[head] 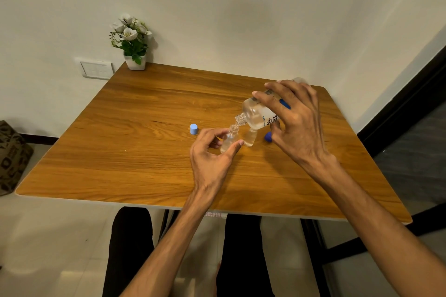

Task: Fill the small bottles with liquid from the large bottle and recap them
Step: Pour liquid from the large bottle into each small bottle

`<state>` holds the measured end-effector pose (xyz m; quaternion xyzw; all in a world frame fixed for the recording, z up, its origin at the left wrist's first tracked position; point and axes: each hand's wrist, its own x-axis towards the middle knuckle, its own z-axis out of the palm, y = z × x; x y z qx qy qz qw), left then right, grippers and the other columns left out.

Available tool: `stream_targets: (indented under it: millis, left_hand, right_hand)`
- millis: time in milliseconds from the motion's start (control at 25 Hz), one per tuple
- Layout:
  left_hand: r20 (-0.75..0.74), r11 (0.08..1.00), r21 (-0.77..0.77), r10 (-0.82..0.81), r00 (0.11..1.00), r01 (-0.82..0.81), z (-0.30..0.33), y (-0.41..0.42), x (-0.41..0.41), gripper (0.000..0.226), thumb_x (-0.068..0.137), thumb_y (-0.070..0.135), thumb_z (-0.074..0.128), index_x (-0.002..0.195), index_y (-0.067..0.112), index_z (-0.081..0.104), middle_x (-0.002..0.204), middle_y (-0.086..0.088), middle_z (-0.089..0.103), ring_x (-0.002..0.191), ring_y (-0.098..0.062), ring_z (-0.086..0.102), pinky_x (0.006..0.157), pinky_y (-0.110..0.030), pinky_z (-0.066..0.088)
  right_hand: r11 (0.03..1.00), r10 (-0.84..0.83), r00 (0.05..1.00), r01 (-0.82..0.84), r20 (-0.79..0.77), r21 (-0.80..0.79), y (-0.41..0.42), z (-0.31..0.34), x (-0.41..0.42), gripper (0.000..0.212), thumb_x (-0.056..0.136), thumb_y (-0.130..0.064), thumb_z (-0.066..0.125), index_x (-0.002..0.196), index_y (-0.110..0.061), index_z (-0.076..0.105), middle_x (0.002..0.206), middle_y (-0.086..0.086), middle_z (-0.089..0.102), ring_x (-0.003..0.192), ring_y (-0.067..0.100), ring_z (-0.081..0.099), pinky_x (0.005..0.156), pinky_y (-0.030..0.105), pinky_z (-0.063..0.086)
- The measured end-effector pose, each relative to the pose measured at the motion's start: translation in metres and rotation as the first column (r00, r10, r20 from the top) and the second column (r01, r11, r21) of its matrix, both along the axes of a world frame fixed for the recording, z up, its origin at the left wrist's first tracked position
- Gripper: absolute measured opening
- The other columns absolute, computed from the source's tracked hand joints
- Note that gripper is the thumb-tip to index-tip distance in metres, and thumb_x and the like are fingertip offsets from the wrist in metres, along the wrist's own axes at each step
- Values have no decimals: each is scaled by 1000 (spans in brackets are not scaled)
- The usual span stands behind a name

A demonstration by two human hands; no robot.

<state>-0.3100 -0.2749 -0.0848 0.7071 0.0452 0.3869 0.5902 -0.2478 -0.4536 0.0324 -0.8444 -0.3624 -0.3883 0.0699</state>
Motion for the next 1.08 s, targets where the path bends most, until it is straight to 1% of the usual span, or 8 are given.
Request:
stream_targets:
  millis: [240,400,560,720,920,1000,1080]
  left_hand:
    - [-6,1000,-2,-1,1000,1,1,0,-1,40,71,29,95,106,22,77,96,5,71,79,0,60,69,-10,48]
    - [-11,1000,-14,-9,1000,9,3,0,-2,40,71,28,96,106,23,76,97,5,71,80,-2,61,69,-14,50]
    - [-9,1000,-15,-8,1000,8,4,0,-3,42,71,28,96,107,27,75,97,5,71,79,-1,61,69,-14,51]
    - [-18,1000,-18,-5,1000,5,2,-1,-3,41,71,28,96,106,23,77,97,5,72,79,-2,61,69,-13,50]
    - [-15,1000,-21,-4,1000,4,4,0,-3,41,71,30,96,106,26,76,97,4,72,78,-4,61,69,-16,51]
    - [-15,1000,-21,-1,1000,0,4,0,-3,42,71,29,96,107,28,75,97,5,71,78,-4,61,69,-16,51]
    - [-19,1000,-20,-2,1000,2,4,0,-3,42,71,29,96,107,28,74,98,6,71,80,-3,62,69,-16,52]
  right_hand:
    - [1000,0,1000,1,17,-18,1,1,1,66,75,2,77,139,-15,67,140,16,65,134,39,55,113,54,34]
    - [1000,-4,1000,4,20,-26,1,2,2,66,76,1,77,139,-15,67,140,16,65,134,40,55,114,54,34]
    - [999,-6,1000,7,20,-42,0,3,3,65,77,0,78,139,-15,67,141,16,65,134,40,56,114,54,34]
    - [998,0,1000,2,25,-58,1,3,4,63,78,-2,77,139,-14,67,141,17,65,133,41,56,113,55,35]
    - [998,-4,1000,5,26,-68,3,5,4,63,78,0,77,139,-15,67,140,17,65,133,41,56,113,54,35]
    - [997,-3,1000,5,26,-74,4,5,3,60,81,-2,73,139,-15,68,140,17,65,133,41,57,113,55,35]
    - [996,2,1000,1,27,-87,5,6,3,53,86,-10,62,138,-15,68,140,17,65,132,42,57,113,55,35]
